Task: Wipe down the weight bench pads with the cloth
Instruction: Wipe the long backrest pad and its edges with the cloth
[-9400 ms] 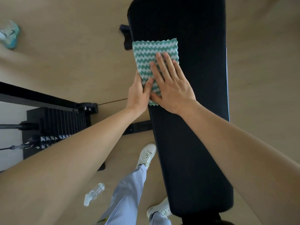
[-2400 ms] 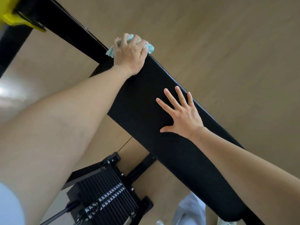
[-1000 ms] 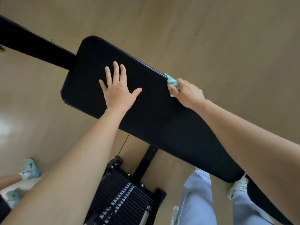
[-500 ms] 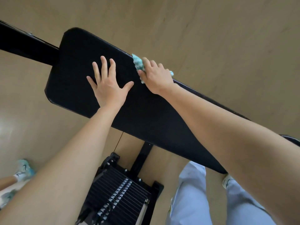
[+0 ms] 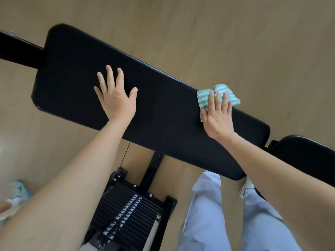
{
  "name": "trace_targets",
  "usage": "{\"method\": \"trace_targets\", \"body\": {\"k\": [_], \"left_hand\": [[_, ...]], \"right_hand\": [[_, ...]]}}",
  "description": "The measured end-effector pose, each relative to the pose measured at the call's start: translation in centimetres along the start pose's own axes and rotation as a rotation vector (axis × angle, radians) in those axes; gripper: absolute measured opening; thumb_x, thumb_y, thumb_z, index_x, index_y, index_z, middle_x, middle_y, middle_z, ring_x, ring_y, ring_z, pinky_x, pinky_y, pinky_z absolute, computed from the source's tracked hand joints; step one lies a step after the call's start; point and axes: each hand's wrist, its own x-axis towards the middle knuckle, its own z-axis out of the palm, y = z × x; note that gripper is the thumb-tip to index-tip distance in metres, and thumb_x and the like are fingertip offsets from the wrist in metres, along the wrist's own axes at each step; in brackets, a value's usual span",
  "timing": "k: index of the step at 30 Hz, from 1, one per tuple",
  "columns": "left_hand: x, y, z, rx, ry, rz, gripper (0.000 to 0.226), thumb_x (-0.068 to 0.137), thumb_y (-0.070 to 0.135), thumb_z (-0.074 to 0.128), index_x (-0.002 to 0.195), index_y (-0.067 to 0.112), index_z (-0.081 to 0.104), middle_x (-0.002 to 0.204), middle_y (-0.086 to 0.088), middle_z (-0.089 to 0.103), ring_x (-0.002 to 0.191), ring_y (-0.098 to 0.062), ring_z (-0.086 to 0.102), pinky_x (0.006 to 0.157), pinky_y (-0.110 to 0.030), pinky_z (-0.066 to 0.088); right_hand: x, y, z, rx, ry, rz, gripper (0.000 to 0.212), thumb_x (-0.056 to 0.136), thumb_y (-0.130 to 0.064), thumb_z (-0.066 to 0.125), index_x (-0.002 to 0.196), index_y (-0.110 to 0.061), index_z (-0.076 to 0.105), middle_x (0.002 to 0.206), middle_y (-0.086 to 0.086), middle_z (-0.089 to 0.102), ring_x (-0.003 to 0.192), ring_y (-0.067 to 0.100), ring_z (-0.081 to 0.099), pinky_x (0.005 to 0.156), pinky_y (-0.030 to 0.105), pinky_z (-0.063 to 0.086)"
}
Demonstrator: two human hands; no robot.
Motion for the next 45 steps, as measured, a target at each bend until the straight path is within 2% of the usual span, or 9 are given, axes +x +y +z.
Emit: {"method": "trace_targets", "body": {"k": [2, 5, 9, 13, 19, 23, 30, 35, 45], "left_hand": [[-0.4, -0.7, -0.2, -0.022, 0.004, 0.043, 0.067, 0.099, 0.039, 0.058, 0.159, 0.025, 0.031, 0.170, -0.005, 0.013, 0.157, -0.032, 0.007, 0.125, -0.055, 0.013], [-0.7, -2.8, -0.9, -0.040, 0.074, 0.027, 0.060, 0.101, 0.036, 0.054, 0.157, 0.024, 0.036, 0.169, -0.006, 0.018, 0.157, -0.029, 0.013, 0.126, -0.053, 0.017], [-0.4, -6.7, -2.2, -0.019, 0.111, -0.197, 0.061, 0.102, 0.041, 0.048, 0.159, 0.027, 0.030, 0.171, -0.006, 0.011, 0.157, -0.035, 0.007, 0.124, -0.060, 0.008], [-0.3, -10.5, -3.0, -0.013, 0.092, -0.321, 0.067, 0.100, 0.048, 0.049, 0.160, 0.031, 0.025, 0.171, -0.005, 0.007, 0.156, -0.040, 0.004, 0.123, -0.063, 0.009], [-0.1, -12.5, -2.7, -0.099, 0.098, -0.300, 0.071, 0.098, 0.056, 0.049, 0.160, 0.031, 0.026, 0.171, -0.003, 0.013, 0.157, -0.037, 0.003, 0.124, -0.062, 0.011], [0.0, -12.7, -2.4, -0.064, 0.095, -0.288, 0.069, 0.099, 0.057, 0.048, 0.159, 0.030, 0.029, 0.170, -0.005, 0.016, 0.157, -0.036, 0.004, 0.124, -0.062, 0.011], [-0.6, -13.1, -1.4, -0.115, 0.175, -0.245, 0.070, 0.099, 0.055, 0.051, 0.159, 0.029, 0.029, 0.170, -0.006, 0.016, 0.157, -0.037, 0.005, 0.123, -0.063, 0.010], [-0.6, -12.4, -1.6, -0.125, 0.161, -0.273, 0.067, 0.101, 0.055, 0.046, 0.160, 0.030, 0.027, 0.171, -0.007, 0.011, 0.157, -0.037, 0.002, 0.125, -0.059, 0.005], [-5.1, -8.9, 0.1, -0.150, 0.117, -0.230, 0.065, 0.101, 0.050, 0.048, 0.158, 0.022, 0.035, 0.170, -0.010, 0.015, 0.157, -0.034, 0.007, 0.127, -0.051, 0.014]], "right_hand": [[-0.3, -2.1, 0.5, 0.014, 0.003, 0.030, 0.071, 0.108, -0.049, 0.015, 0.160, -0.014, -0.018, 0.169, 0.010, -0.023, 0.153, 0.037, -0.026, 0.126, 0.055, -0.011], [0.3, -6.1, 0.3, 0.018, 0.011, -0.057, 0.074, 0.107, -0.053, 0.014, 0.158, -0.015, -0.023, 0.167, 0.010, -0.028, 0.151, 0.038, -0.030, 0.124, 0.057, -0.013], [2.6, -14.1, -1.2, -0.047, 0.067, -0.331, 0.073, 0.106, -0.055, 0.014, 0.161, -0.017, -0.015, 0.170, 0.009, -0.020, 0.153, 0.039, -0.024, 0.125, 0.057, -0.012], [6.6, -25.0, -3.6, -0.123, 0.132, -0.568, 0.074, 0.105, -0.060, 0.016, 0.163, -0.020, -0.007, 0.172, 0.005, -0.012, 0.156, 0.038, -0.015, 0.124, 0.054, -0.012], [11.3, -37.5, -6.7, -0.246, 0.178, -0.784, 0.074, 0.099, -0.071, 0.021, 0.163, -0.038, 0.003, 0.173, 0.003, -0.006, 0.155, 0.048, -0.008, 0.122, 0.063, -0.008], [13.0, -41.2, -7.9, -0.319, 0.161, -0.803, 0.075, 0.090, -0.082, 0.019, 0.158, -0.051, 0.009, 0.172, 0.010, -0.007, 0.149, 0.060, -0.008, 0.119, 0.073, -0.003], [9.7, -34.2, -5.1, -0.187, 0.237, -0.665, 0.078, 0.104, -0.062, 0.017, 0.164, -0.014, 0.005, 0.171, 0.017, 0.002, 0.158, 0.036, 0.000, 0.128, 0.054, 0.007], [6.2, -25.3, -3.4, -0.117, 0.176, -0.528, 0.076, 0.106, -0.060, 0.019, 0.164, -0.012, 0.002, 0.171, 0.015, -0.005, 0.158, 0.033, -0.007, 0.129, 0.052, 0.002], [-1.3, -7.9, 0.9, -0.065, 0.040, -0.118, 0.078, 0.105, -0.061, 0.015, 0.160, -0.017, -0.018, 0.169, 0.012, -0.020, 0.156, 0.029, -0.022, 0.128, 0.053, -0.003]]}}
